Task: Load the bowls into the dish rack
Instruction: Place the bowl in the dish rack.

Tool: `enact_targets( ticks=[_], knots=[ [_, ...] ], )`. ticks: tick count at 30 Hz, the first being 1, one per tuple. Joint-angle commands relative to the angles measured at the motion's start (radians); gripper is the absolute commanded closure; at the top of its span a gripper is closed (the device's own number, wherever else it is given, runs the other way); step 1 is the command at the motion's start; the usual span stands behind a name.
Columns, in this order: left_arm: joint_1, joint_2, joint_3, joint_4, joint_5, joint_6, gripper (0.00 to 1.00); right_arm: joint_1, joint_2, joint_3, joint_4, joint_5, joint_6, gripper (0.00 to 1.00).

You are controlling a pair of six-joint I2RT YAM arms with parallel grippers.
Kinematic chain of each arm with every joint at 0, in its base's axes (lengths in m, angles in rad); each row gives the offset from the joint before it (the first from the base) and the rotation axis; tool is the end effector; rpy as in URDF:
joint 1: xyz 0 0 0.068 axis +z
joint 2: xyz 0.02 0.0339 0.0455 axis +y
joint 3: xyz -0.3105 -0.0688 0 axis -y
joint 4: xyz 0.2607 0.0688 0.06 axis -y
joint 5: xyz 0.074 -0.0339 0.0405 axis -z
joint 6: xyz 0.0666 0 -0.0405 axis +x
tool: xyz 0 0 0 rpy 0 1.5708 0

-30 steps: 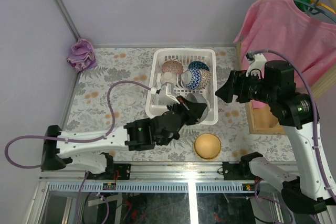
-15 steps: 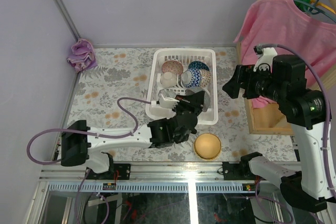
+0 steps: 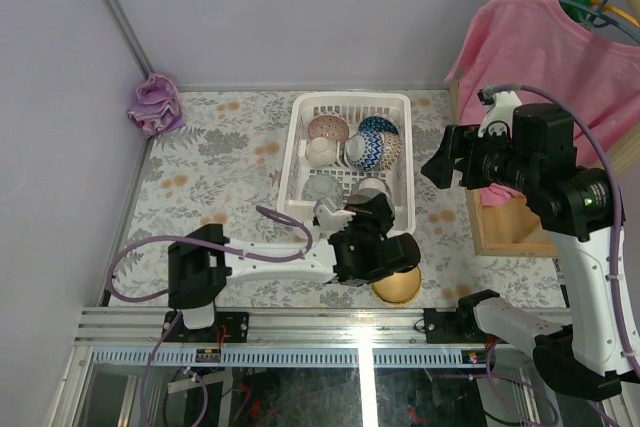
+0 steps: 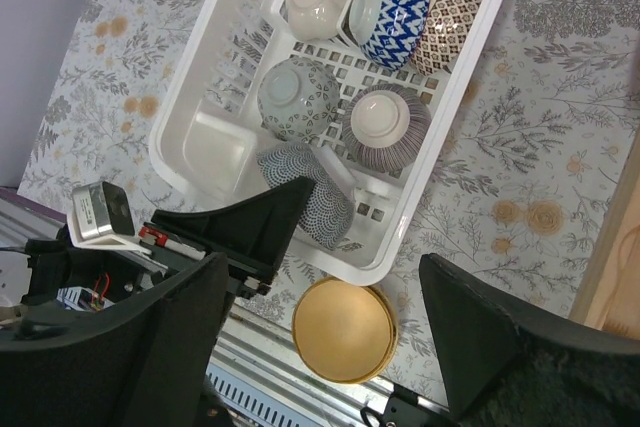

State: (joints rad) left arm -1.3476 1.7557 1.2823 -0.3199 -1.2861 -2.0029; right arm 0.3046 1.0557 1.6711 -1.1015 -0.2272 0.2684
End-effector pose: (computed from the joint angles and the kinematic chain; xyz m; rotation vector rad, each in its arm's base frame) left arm 0.1512 -0.3774 0.2872 -1.0872 1.5055 -0.8619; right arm 0.1558 0.0647 0.5183 -0.1815 2.0875 0.5848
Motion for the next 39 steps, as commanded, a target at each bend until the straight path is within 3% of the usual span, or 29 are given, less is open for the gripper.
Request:
enact_targets(
  ticks=[1, 4, 21, 28, 39],
  knots=[
    [-0.024, 0.074, 0.105, -0.426, -0.110, -0.642, 1.00, -0.006, -0.018, -0.010, -0.008, -0.034, -0.021, 0.15],
    [-0.030, 0.104, 0.110, -0.491, -0.101, -0.694, 1.00, -0.006, -0.023, -0.010, -0.008, -0.043, -0.019, 0.16],
    [-0.039, 0.153, 0.079, -0.396, -0.074, -0.689, 1.00, -0.006, -0.025, -0.001, -0.006, -0.072, -0.016, 0.16],
    [-0.049, 0.155, 0.048, -0.351, -0.062, -0.689, 0.81, -0.007, -0.023, 0.003, -0.003, -0.077, -0.017, 0.16],
    [-0.064, 0.156, 0.006, -0.307, -0.035, -0.689, 0.76, -0.006, -0.021, 0.007, -0.003, -0.084, -0.018, 0.16]
  ],
)
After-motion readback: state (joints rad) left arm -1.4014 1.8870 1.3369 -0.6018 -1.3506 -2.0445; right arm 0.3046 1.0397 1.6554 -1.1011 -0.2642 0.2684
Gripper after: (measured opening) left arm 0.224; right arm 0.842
